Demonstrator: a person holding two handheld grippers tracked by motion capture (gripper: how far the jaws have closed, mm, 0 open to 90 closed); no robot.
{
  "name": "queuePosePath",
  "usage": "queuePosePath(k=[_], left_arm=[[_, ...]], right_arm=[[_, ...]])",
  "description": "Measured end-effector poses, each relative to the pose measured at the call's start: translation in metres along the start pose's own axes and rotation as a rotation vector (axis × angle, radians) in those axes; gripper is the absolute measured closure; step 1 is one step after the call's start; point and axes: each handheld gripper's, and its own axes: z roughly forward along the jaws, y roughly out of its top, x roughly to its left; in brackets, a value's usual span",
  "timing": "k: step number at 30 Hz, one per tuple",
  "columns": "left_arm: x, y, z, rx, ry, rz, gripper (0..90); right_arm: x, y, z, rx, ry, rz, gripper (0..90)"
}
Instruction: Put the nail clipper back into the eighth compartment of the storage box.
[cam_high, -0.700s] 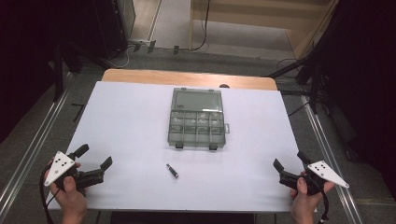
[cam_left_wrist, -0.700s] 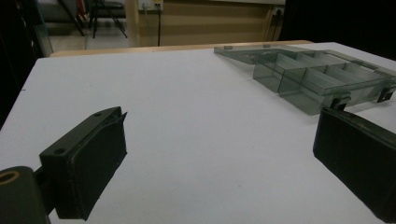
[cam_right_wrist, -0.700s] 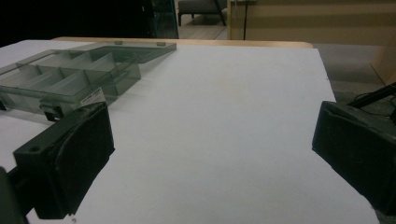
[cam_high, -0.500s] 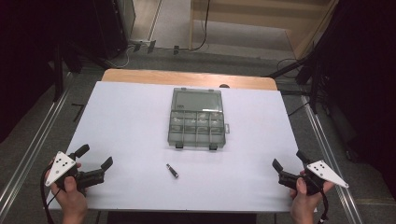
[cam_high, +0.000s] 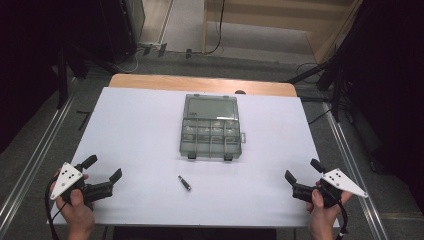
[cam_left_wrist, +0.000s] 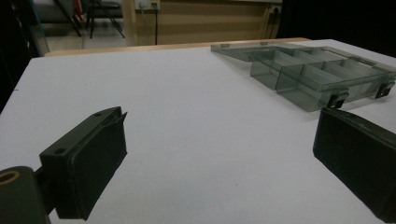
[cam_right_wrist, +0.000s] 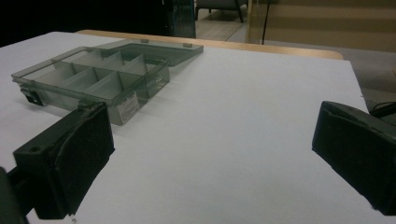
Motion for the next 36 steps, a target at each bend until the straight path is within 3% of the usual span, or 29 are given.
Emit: queuePosePath(k=[25, 36], left_arm=[[-0.001, -0.001, 0.002, 0.008, 0.004, 0.003, 2.1], [0.0, -0.001, 0.001, 0.003, 0.002, -0.002, 2.2]], right_arm=[[0.03, 0.047, 0.014, 0.016, 0.095, -0.051, 0.0], [0.051, 0.062, 0.031, 0.053, 0.143, -0.091, 0.0]])
